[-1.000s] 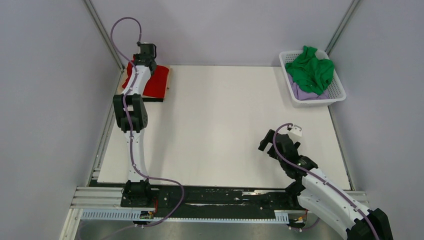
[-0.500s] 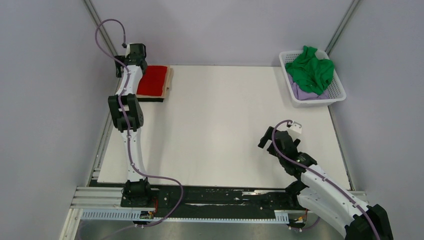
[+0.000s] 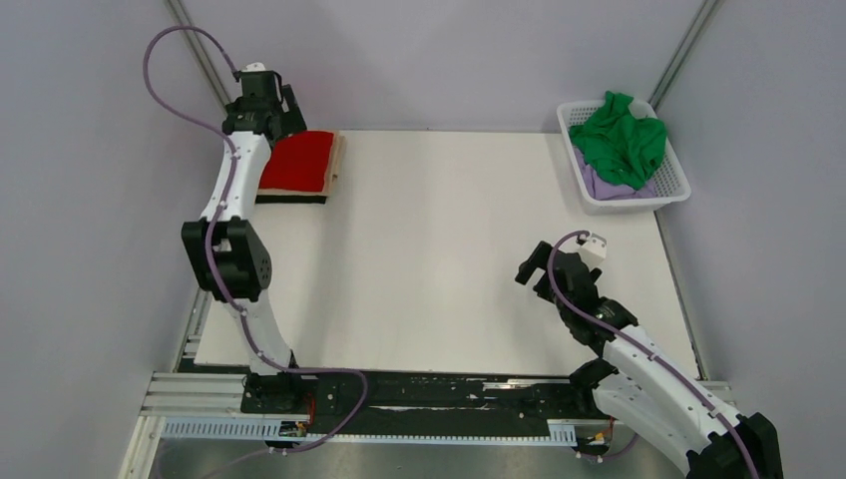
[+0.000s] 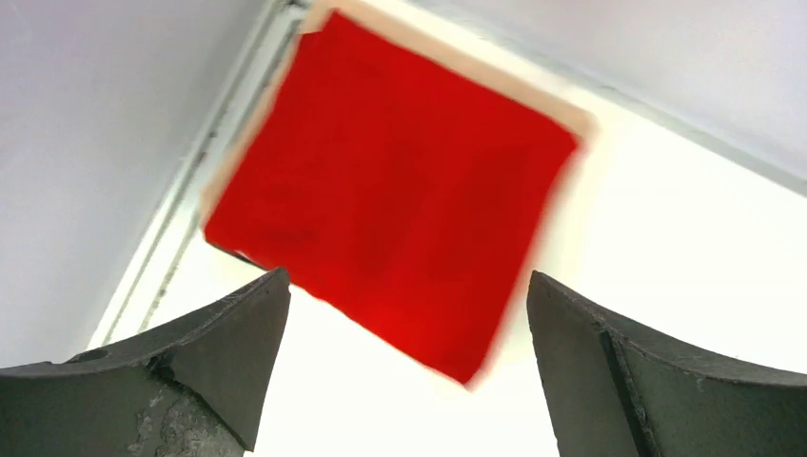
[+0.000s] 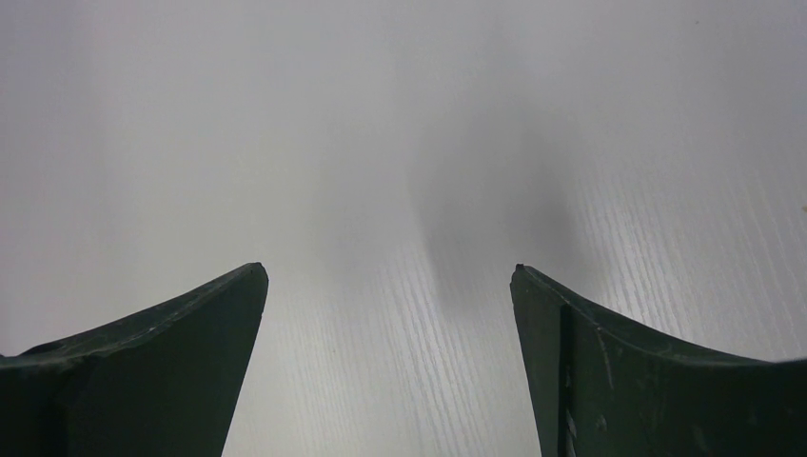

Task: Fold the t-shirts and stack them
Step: Reset both arms

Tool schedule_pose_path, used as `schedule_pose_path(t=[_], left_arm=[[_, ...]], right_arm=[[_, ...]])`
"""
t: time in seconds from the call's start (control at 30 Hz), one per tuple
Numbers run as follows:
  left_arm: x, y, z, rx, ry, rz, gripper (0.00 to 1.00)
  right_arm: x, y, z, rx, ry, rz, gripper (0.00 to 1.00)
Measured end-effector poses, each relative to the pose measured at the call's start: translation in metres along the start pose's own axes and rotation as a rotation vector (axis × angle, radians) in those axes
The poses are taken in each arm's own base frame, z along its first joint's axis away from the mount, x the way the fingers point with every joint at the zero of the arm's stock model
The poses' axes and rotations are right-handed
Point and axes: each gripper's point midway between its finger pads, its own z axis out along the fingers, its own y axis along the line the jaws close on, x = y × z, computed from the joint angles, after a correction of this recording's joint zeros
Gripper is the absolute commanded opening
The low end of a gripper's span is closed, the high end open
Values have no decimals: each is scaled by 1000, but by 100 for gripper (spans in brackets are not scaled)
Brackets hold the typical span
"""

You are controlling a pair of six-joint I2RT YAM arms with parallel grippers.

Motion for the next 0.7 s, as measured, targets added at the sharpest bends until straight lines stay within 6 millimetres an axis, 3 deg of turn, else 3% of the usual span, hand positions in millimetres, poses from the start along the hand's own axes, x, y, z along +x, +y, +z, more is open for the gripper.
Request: schedule_pose_path(t=[0.1, 0.17, 0.23, 0.3, 0.37, 0.4, 0.47, 0.53, 0.6, 0.7], left_arm=[[-11, -33, -82, 147, -95, -30, 100], [0, -61, -131, 252, -137, -21, 100], [34, -91, -176, 381, -145, 3, 100], [83, -111, -204, 484, -111, 35, 100], [140, -114, -212, 532, -50, 72, 100], [180, -111, -213, 543, 0, 106, 100], [245, -100, -211, 532, 100, 179, 100], [296, -86, -212, 514, 187, 237, 100], [323, -74, -219, 509, 239, 260, 100], [311, -70, -229, 525, 193, 199, 100]], right_arm=[[0, 2, -1, -10, 5, -1, 100], [0, 3, -1, -14, 8, -3, 100], [0, 4, -2, -23, 9, -2, 100], [-1, 6, -3, -34, 9, 3, 100], [-1, 8, -5, -46, 8, 10, 100], [-2, 9, -5, -50, 6, 13, 100], [-2, 10, -6, -58, 7, 18, 100], [-2, 10, -7, -62, 6, 26, 100], [-3, 11, -8, -67, 2, 42, 100], [-5, 13, -10, -77, -10, 71, 100]])
